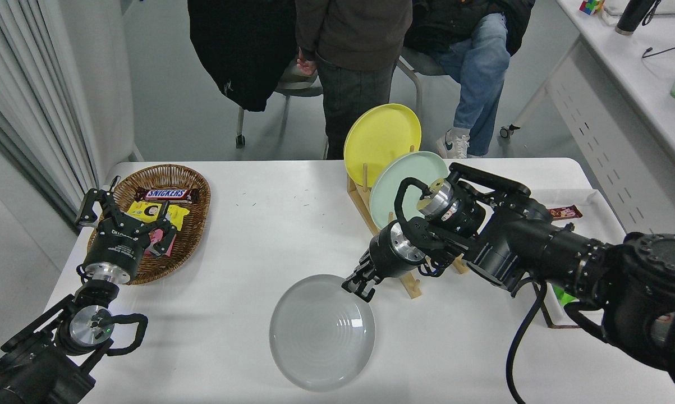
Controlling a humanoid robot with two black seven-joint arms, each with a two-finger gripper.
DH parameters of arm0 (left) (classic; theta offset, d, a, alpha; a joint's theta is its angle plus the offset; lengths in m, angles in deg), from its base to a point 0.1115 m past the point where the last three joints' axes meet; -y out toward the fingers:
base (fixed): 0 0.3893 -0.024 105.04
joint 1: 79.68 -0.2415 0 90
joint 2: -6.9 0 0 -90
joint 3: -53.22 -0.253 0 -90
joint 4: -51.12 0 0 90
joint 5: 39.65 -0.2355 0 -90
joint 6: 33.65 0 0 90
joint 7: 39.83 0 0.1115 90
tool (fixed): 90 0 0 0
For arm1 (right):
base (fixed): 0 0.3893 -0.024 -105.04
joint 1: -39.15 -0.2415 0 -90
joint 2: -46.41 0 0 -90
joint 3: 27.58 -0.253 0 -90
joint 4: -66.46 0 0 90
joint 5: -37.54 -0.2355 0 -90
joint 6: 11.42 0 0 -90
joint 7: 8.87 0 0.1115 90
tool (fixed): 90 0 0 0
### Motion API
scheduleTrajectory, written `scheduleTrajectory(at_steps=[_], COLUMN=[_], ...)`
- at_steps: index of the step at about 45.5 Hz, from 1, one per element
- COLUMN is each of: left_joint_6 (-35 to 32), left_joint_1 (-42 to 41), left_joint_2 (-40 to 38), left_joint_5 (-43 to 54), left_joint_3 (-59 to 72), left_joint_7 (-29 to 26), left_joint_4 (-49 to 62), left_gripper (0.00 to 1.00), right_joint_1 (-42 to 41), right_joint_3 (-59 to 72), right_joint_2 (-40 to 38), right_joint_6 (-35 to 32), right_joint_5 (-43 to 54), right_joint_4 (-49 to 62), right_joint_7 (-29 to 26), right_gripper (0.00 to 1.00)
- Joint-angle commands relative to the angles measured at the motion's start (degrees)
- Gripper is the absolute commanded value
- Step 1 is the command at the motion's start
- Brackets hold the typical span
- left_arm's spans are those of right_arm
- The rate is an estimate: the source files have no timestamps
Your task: Place the plate on the table
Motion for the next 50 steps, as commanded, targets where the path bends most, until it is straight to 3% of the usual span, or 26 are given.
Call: scheduleTrajectory(at_steps=[1, 27, 50], left_joint_6=[0.00, 0.00, 0.00], left_joint_1=[0.00, 0.00, 0.00], left_joint_2=[0.00, 0.00, 0.00], left_joint_5=[0.00, 0.00, 0.00], left_joint_3=[0.00, 0.00, 0.00], left_joint_7=[0.00, 0.00, 0.00], left_joint_4=[0.00, 0.00, 0.00], left_gripper=[0.98, 0.98, 0.98], right_joint_1=[1.54, 4.53, 5.93], right_joint_3=[-2.72, -7.74, -12.48], right_joint_2=[0.00, 0.00, 0.00], right_joint_6=[0.86, 2.27, -1.51], right_joint_5=[0.50, 2.17, 3.05], right_joint_4=[0.47, 4.43, 5.40], right_joint_7=[-0.33, 0.46, 0.46], right_gripper=[0.00, 0.00, 0.00])
